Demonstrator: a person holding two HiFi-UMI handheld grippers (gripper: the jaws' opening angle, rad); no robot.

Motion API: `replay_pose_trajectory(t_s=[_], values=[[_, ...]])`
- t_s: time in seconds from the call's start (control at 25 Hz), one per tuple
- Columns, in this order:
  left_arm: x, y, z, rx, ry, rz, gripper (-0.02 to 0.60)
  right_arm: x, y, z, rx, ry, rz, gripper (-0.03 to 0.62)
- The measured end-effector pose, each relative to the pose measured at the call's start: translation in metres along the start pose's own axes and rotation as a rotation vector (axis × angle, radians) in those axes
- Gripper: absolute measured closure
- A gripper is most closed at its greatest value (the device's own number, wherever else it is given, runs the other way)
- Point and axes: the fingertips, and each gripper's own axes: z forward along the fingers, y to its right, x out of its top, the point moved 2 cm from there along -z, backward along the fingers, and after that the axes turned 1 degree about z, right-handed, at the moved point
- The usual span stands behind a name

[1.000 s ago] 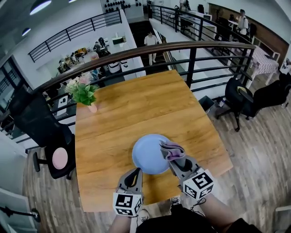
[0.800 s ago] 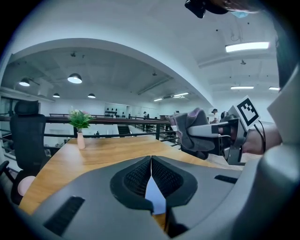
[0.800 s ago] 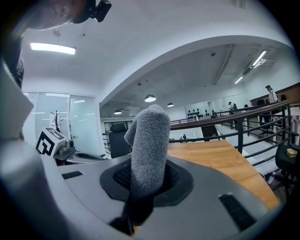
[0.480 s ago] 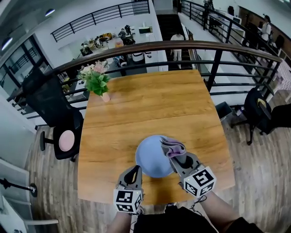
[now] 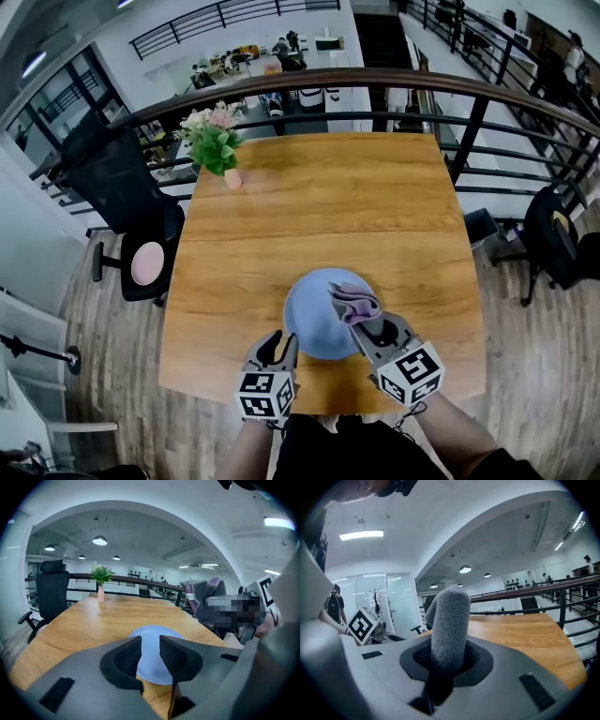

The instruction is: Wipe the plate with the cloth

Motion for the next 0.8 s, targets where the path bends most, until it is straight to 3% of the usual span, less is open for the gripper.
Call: replay_pose_trajectory(t_s=[0.12,0.36,0.64,0.8], values=[[-0.015,-0.016,0.012,0.016,-0.062,-0.060,0.437,-0.007,-0.001,0.006,0.005,-0.019,0.006,0.522],[-0.048,-0.043,0.038,0.021,-0.192,-0.284,0.431,-0.018,-0.003,0.020,-0.007,-0.057,0.027,0.522],[-0.086,-0.055,0.069,-0.038,-0.301,-0.487,0.431,-0.038,-0.004,0.043,-0.044,-0.115,0.059,0.522],[-0.100,-0.058,0.080,-0.060,-0.346,-0.552,0.433,-0.051,-0.004,0.057,-0.051,-0.153,0.076,0.522]])
